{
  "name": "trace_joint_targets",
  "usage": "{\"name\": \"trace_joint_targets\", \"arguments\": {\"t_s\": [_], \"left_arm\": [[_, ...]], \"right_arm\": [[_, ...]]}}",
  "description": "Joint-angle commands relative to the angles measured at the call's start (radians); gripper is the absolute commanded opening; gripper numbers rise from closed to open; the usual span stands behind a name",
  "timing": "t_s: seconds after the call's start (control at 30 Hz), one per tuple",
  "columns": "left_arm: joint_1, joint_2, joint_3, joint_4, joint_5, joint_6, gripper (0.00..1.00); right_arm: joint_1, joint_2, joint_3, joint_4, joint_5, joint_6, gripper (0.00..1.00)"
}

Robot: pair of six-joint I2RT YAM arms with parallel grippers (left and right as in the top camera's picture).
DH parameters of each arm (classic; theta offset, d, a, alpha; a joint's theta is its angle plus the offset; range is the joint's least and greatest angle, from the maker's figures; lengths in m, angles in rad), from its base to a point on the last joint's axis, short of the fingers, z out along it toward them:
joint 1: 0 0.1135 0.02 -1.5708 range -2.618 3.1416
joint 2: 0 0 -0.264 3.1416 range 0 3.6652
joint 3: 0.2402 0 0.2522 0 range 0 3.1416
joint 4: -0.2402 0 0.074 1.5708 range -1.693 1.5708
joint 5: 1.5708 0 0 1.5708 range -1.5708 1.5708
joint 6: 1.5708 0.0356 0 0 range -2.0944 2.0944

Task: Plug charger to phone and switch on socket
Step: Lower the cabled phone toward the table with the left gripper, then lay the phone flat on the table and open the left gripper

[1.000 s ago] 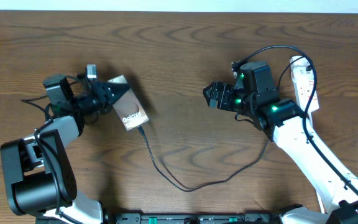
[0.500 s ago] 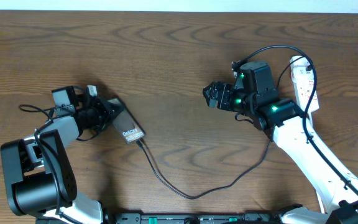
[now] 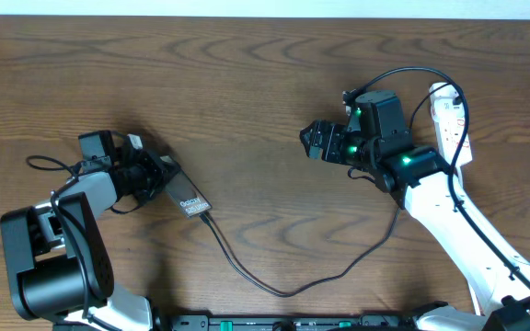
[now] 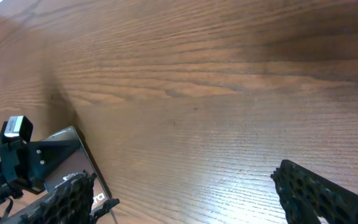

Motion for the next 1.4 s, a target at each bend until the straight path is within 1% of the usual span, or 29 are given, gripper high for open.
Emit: {"name": "trace_joint_targets", "arguments": {"t_s": [0.0,0.13,0.23,0.37,0.53,0.83,1.07,1.17,1.27,1.37], "left_arm": [[0.006,-0.011,0.008,-0.018,-0.025,0.014,0.07],[0.006,-0.011,0.008,-0.018,-0.025,0.014,0.09],[0.006,-0.011,0.008,-0.018,-0.025,0.014,0.17],[0.006,-0.011,0.008,-0.018,-0.025,0.014,0.33],[0.006,-0.011,0.008,-0.024,-0.025,0.014,0.39],[0.006,-0.011,0.008,-0.040,-0.024,0.014,0.47],[0.006,-0.011,0.008,-0.090,-0.025,0.014,0.59],[0.006,-0.011,0.008,-0.119,-0.025,0.014,0.69],[0.006,-0.011,0.008,-0.147,-0.036,0.014,0.74],[0.006,-0.011,0.008,-0.175,-0.057,0.014,0.75]], "right_arm": [[0.002,-0.010,0.008,-0.001,0.012,-0.017,0.91],[0.002,-0.010,0.008,-0.001,0.012,-0.017,0.91],[0.002,-0.010,0.008,-0.001,0.014,-0.024,0.91],[0.002,-0.010,0.008,-0.008,0.023,-0.023,0.92],[0.002,-0.010,0.008,-0.009,0.023,-0.023,0.92],[0.002,-0.010,0.008,-0.012,0.023,-0.023,0.92],[0.002,-0.010,0.008,-0.012,0.023,-0.023,0.92],[0.002,-0.010,0.008,-0.013,0.023,-0.023,0.92],[0.002,-0.010,0.008,-0.013,0.023,-0.023,0.92],[0.002,-0.010,0.008,-0.012,0.023,-0.023,0.92]]}}
